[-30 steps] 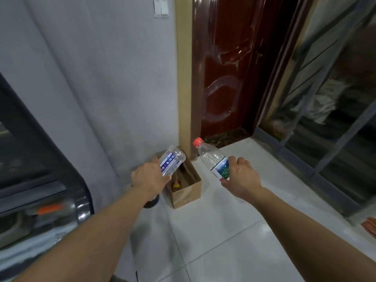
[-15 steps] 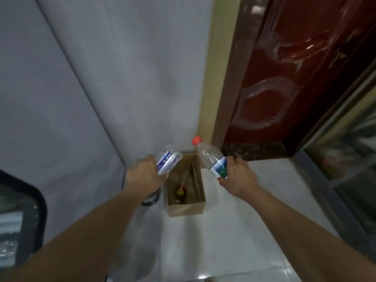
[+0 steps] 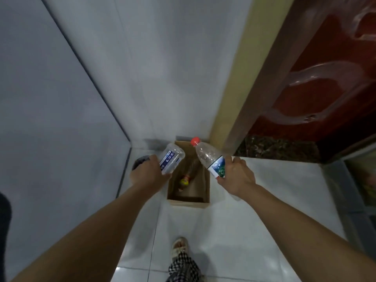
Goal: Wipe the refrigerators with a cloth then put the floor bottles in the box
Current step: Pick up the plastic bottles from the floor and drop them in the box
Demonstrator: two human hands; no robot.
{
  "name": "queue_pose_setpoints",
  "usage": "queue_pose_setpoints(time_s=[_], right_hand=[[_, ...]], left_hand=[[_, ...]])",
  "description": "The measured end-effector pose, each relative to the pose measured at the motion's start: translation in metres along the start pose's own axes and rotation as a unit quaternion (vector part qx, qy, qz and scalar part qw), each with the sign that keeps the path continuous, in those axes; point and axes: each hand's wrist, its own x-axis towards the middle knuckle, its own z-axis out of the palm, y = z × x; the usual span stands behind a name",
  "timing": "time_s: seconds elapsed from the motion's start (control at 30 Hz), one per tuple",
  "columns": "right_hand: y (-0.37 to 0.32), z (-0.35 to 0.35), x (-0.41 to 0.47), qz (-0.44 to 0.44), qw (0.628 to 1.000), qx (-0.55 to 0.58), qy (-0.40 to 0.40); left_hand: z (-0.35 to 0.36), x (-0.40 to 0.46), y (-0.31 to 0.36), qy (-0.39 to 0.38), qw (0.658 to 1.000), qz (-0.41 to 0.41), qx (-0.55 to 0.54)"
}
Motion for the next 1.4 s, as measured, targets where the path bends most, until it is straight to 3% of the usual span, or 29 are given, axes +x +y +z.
queue_pose_setpoints(time_s=[0.3,0.5,0.67,0.83,1.2,1.4], right_hand=[[0.002,-0.027,0.097,-0.080,0.997,0.007,-0.016],[0.018,-0.039,0.180,-0.181,0.982,-0.020,-0.044],[0.037,-0.044,0.227,-0.284,0.954,-0.060,-0.080],[0.044,-0.041,0.245,-0.331,0.932,-0.075,-0.127],[0.028,0.022,0.257,-0.370,0.908,-0.103,-0.165],[0.024,0.093,0.280,-0.351,0.899,-0.106,-0.241]], left_hand=[[-0.008,0.067,0.023,-0.012,0.997,-0.079,0.009],[0.000,0.084,0.061,-0.017,0.981,-0.189,-0.035],[0.020,0.066,0.108,-0.018,0.946,-0.310,-0.086],[0.041,0.046,0.147,-0.012,0.915,-0.385,-0.120],[0.124,0.041,0.145,-0.035,0.834,-0.498,-0.234],[0.192,0.069,0.144,-0.055,0.779,-0.550,-0.295]])
